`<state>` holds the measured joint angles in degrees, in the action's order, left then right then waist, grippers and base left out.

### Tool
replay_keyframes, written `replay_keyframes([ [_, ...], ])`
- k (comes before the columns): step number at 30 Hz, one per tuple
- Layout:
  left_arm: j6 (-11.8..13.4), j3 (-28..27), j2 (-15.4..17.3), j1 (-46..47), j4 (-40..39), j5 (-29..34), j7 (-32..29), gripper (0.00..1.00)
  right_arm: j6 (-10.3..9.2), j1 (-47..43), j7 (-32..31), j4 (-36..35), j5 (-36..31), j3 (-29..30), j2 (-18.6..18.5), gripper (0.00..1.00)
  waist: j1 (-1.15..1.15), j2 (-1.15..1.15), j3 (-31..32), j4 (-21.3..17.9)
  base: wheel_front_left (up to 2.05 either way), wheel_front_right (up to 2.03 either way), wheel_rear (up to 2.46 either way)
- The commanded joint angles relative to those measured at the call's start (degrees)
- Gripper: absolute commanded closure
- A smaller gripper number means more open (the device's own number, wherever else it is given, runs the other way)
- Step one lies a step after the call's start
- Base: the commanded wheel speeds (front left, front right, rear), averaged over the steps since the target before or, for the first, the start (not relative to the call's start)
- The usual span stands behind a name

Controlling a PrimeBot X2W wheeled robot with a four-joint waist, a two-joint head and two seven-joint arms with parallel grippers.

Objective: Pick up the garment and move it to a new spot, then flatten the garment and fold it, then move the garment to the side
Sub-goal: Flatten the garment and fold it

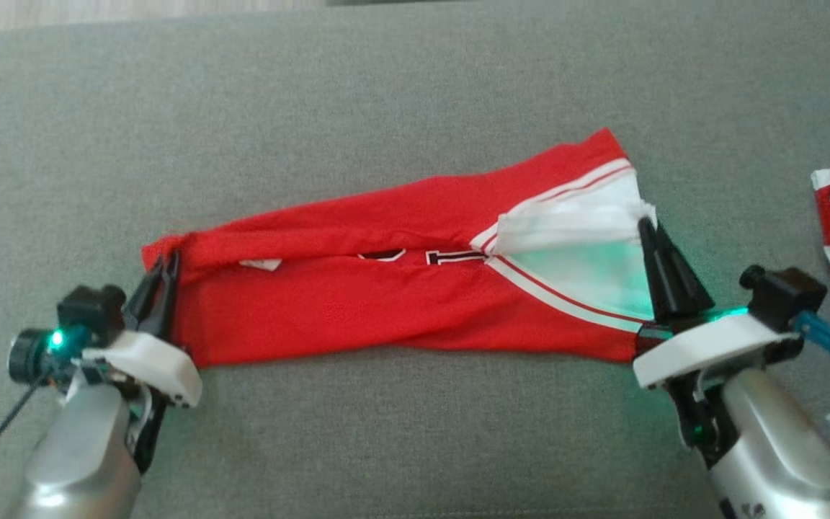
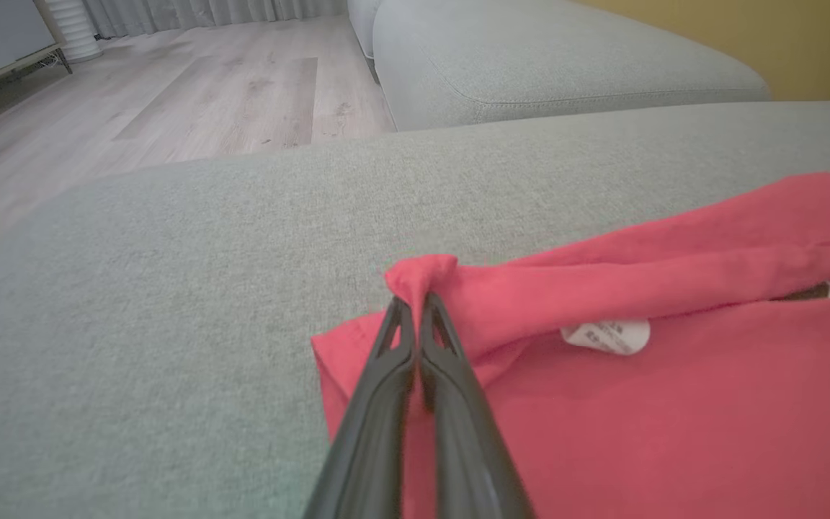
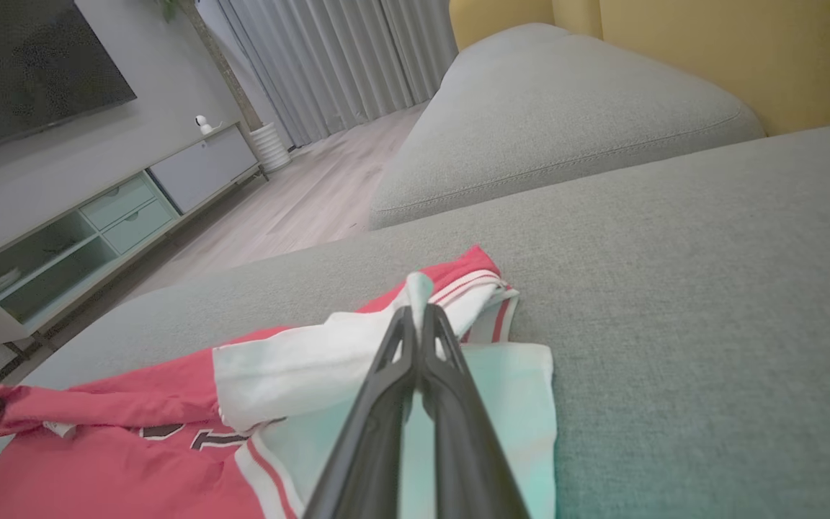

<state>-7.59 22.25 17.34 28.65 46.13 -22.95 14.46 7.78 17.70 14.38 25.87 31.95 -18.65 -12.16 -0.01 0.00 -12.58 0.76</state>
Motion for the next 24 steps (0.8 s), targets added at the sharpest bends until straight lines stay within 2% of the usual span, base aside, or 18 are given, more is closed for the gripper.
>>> replay_keyframes([
  [1,0.1,-2.4,1.7,0.4,-0.8,0.7,0.5,0.86,-0.30,-0.8,0.6,-1.2,0.5,-0.6,0.4,1.00,0.01,0.00,1.0,0.2,0.00,0.00,0.00],
  [2,0.1,-2.6,1.5,-0.2,-0.6,1.2,0.5,0.61,-0.30,-1.3,0.6,-0.9,0.7,-0.4,0.6,1.00,0.01,0.00,1.6,0.3,0.00,0.00,0.00],
  [4,0.3,-3.2,1.0,-1.4,0.1,2.1,0.5,0.00,-0.30,-2.3,0.6,0.5,0.5,-0.1,0.9,1.00,0.01,0.00,2.7,0.4,0.00,0.00,0.00],
  [5,0.7,-3.8,0.7,-2.1,0.4,2.4,0.5,0.00,-0.30,-2.7,0.6,1.1,0.4,0.1,1.0,0.76,0.01,0.00,3.2,0.5,0.00,0.00,0.00],
  [6,1.7,-4.2,0.6,-2.6,0.5,3.2,0.5,0.00,-0.30,-2.9,0.6,1.6,0.2,0.6,1.3,0.18,0.01,0.00,3.8,0.5,0.00,0.00,0.00],
  [7,2.7,-4.6,0.5,-3.2,0.1,4.0,0.5,0.00,-0.30,-3.1,0.6,2.2,-0.2,1.2,1.5,0.00,0.01,0.00,4.5,0.6,0.00,0.00,0.00],
  [9,4.5,-6.2,-0.1,-4.5,-1.5,5.0,0.5,0.00,-0.30,-3.5,0.6,3.0,-1.5,2.6,1.9,0.00,0.01,0.00,5.6,0.9,0.00,0.00,0.00],
  [13,6.3,-8.5,-1.6,-8.1,-5.0,6.8,0.5,0.00,-0.30,-4.7,0.6,3.1,-5.3,5.7,3.0,0.00,0.01,0.00,8.2,1.7,0.00,0.00,0.00],
  [24,7.0,-17.4,-8.0,-18.3,-13.7,7.9,0.5,0.00,-0.30,-7.9,0.6,1.3,-17.7,12.9,7.9,0.00,0.01,0.00,13.0,3.4,0.00,0.00,0.00],
])
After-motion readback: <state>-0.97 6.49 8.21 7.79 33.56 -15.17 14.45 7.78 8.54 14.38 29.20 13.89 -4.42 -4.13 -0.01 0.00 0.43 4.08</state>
